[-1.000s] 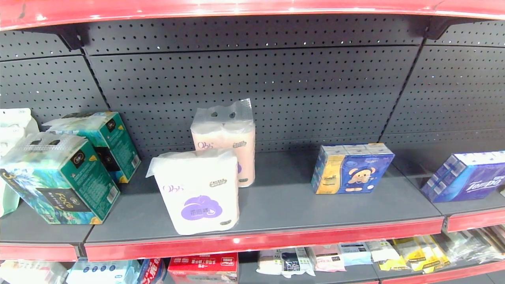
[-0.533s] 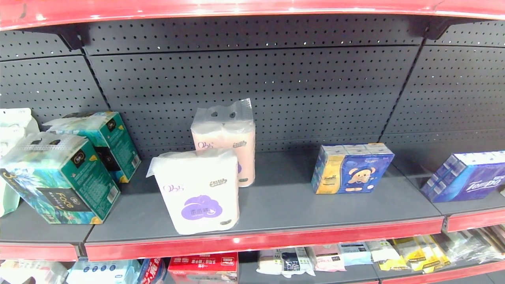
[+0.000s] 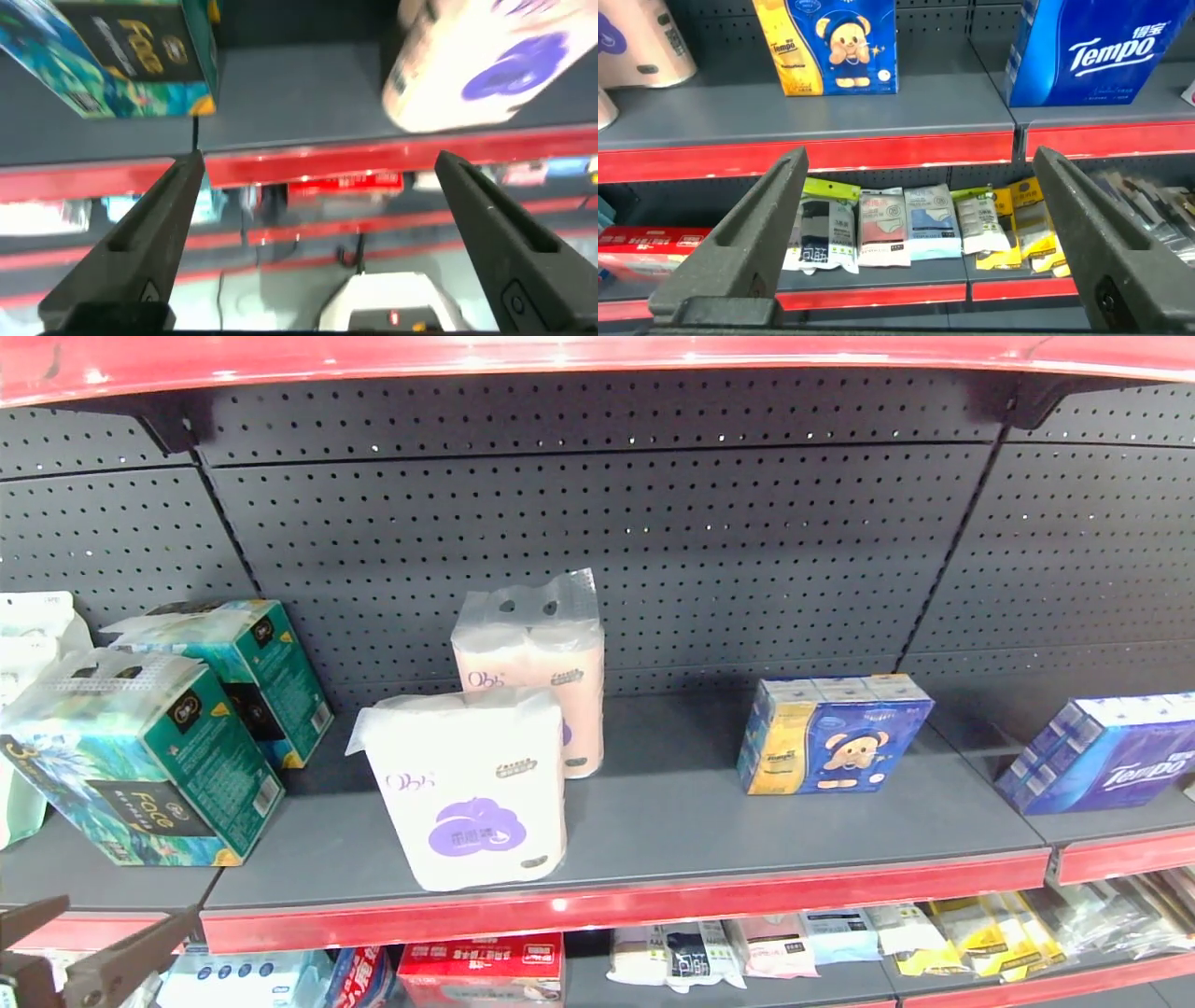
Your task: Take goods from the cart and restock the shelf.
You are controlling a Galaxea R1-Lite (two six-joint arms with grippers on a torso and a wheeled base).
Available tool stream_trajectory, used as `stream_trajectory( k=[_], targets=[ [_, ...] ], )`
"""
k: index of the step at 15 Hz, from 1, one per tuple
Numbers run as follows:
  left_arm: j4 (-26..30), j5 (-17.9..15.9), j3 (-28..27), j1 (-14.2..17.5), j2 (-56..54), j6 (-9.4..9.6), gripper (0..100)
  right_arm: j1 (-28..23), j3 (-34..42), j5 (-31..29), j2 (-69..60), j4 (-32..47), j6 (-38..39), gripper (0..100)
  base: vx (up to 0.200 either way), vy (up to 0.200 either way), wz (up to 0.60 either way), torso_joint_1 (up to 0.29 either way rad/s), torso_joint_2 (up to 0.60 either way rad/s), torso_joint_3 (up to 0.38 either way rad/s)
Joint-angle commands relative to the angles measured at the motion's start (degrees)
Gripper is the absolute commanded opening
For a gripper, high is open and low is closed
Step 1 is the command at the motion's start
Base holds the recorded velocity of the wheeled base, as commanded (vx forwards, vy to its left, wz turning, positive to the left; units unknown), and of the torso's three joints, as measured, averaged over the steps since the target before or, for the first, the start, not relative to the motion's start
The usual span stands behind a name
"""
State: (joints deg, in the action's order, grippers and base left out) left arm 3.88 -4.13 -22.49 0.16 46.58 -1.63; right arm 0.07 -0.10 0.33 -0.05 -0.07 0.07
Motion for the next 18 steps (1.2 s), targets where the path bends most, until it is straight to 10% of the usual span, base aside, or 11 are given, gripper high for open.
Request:
stream_trajectory(
  k=[1,18],
  targets=[
    [-0.10,0.00,-1.15,0.02,10.81,0.84,100,0.01,0.01,0.02,0.05,-0.01,0.01,100,0.000,0.000,0.00,0.000,0.00,0.000],
    [-14.86,5.19,-3.79,-4.82,36.21,2.16,100,0.01,0.01,0.11,0.05,-0.01,0.01,100,0.000,0.000,0.00,0.000,0.00,0.000]
  ],
)
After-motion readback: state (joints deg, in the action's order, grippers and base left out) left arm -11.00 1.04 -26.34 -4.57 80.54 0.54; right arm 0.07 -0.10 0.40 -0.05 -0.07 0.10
